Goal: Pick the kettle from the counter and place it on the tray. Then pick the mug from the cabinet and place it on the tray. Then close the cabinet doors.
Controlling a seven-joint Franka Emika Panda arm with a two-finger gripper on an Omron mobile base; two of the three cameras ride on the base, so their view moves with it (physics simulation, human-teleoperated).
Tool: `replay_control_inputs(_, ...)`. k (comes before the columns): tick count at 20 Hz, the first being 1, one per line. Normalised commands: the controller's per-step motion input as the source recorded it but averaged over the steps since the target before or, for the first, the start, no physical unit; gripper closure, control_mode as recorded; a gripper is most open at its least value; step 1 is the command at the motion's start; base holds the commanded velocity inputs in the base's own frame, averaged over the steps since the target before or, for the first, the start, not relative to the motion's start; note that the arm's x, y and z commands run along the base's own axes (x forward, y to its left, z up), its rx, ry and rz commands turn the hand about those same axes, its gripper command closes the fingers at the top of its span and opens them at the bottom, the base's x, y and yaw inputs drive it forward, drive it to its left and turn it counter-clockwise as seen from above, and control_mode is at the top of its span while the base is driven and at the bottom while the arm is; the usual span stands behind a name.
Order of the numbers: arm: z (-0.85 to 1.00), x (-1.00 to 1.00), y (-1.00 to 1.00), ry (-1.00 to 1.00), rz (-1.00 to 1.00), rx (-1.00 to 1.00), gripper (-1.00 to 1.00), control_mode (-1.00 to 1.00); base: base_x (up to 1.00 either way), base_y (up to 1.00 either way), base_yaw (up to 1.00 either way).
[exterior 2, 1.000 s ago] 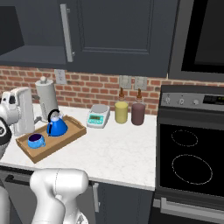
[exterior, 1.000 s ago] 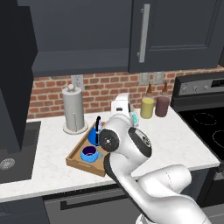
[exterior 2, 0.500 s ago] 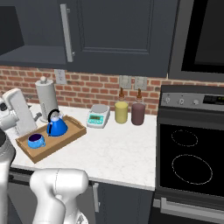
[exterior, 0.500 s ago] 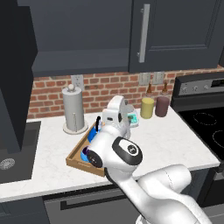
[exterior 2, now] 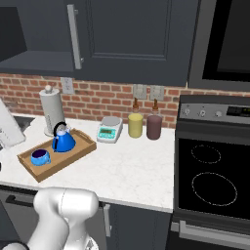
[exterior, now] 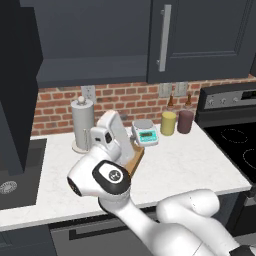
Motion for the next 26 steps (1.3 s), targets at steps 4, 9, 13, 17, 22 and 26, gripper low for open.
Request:
replay_control_inputs(4, 0.09, 0.0, 0.67, 0.0, -0.15, -0.05, -1.0, -1.0, 0.0, 0.0, 0.0)
replay_control_inputs(9, -0.05, 0.0, 0.41, 0.0, -0.07, -0.07, -1.0, -1.0, 0.0, 0.0, 0.0)
replay_control_inputs(13, -0.19, 0.0, 0.01, -0.05, 0.0, -0.08, -1.0, -1.0, 0.0, 0.0, 0.0)
replay_control_inputs(17, -0.08, 0.0, 0.15, -0.09, 0.0, -0.06, -1.0, -1.0, 0.0, 0.0, 0.0)
replay_control_inputs(22, 0.02, 0.0, 0.3, -0.03, 0.0, -0.03, -1.0, -1.0, 0.0, 0.0, 0.0)
replay_control_inputs(26, 0.03, 0.0, 0.51, 0.0, 0.0, 0.0, -1.0, -1.0, 0.0, 0.0, 0.0)
